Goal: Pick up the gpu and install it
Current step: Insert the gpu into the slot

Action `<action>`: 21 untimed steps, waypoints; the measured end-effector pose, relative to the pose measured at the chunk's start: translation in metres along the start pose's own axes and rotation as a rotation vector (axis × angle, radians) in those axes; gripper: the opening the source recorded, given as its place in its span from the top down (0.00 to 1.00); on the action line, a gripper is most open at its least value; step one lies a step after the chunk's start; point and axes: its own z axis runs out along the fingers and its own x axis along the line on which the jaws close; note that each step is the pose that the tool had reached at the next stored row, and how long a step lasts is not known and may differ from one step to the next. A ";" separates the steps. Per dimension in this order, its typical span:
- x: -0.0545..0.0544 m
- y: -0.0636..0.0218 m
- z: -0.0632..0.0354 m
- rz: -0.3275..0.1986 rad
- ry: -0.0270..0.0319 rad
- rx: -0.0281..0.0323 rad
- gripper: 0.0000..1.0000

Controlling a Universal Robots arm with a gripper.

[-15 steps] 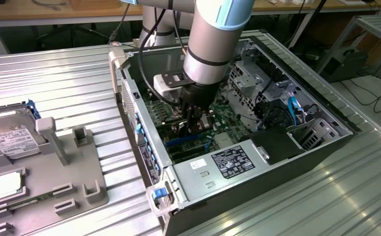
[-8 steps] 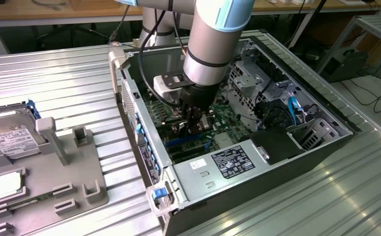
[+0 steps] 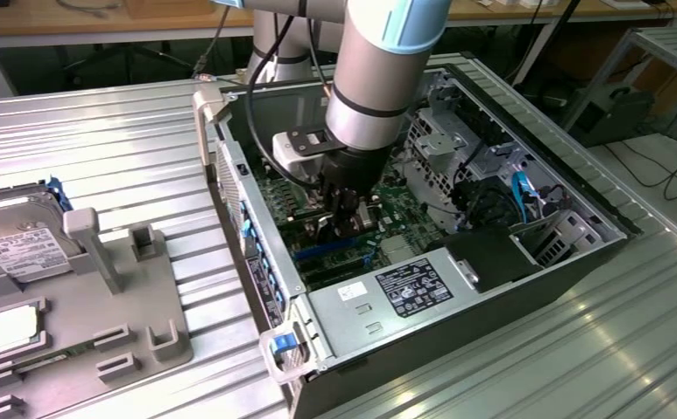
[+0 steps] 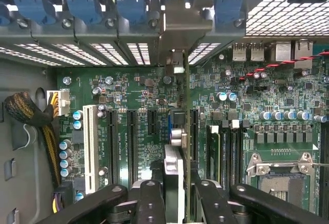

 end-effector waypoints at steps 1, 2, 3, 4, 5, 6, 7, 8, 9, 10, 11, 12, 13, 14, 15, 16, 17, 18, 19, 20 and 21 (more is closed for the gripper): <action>0.000 0.0002 -0.0001 0.000 0.0000 0.0032 0.72; 0.000 0.0005 -0.0002 0.000 0.0001 0.0074 0.72; 0.000 0.0006 -0.0001 0.000 0.0000 0.0100 0.72; 0.000 0.0007 -0.0001 0.000 0.0000 0.0124 0.72; 0.000 0.0009 -0.0002 -0.001 0.0001 0.0151 0.72; -0.001 0.0009 -0.0003 -0.001 0.0003 0.0173 0.72; -0.001 0.0009 -0.0002 -0.001 0.0002 0.0194 0.72; -0.001 0.0009 -0.0002 -0.001 0.0002 0.0210 0.72; -0.001 0.0010 -0.0002 -0.001 0.0002 0.0225 0.72; -0.001 0.0011 -0.0001 -0.001 0.0000 0.0238 0.72; -0.001 0.0013 -0.0001 -0.001 -0.0001 0.0251 0.72; -0.001 0.0014 -0.0001 -0.001 -0.0001 0.0263 0.72; -0.001 0.0016 -0.0001 -0.001 0.0001 0.0271 0.72; -0.001 0.0019 0.0001 -0.001 0.0001 0.0274 0.72; -0.001 0.0023 0.0003 -0.001 0.0002 0.0277 0.72; -0.001 0.0026 0.0005 -0.001 0.0000 0.0277 0.72; -0.001 0.0030 0.0009 -0.001 -0.0001 0.0279 0.72; -0.001 0.0034 0.0012 -0.001 0.0000 0.0279 0.72; -0.001 0.0038 0.0016 -0.001 0.0000 0.0278 0.72; -0.001 0.0041 0.0020 -0.001 0.0000 0.0278 0.72; -0.001 0.0044 0.0025 -0.001 0.0000 0.0278 0.72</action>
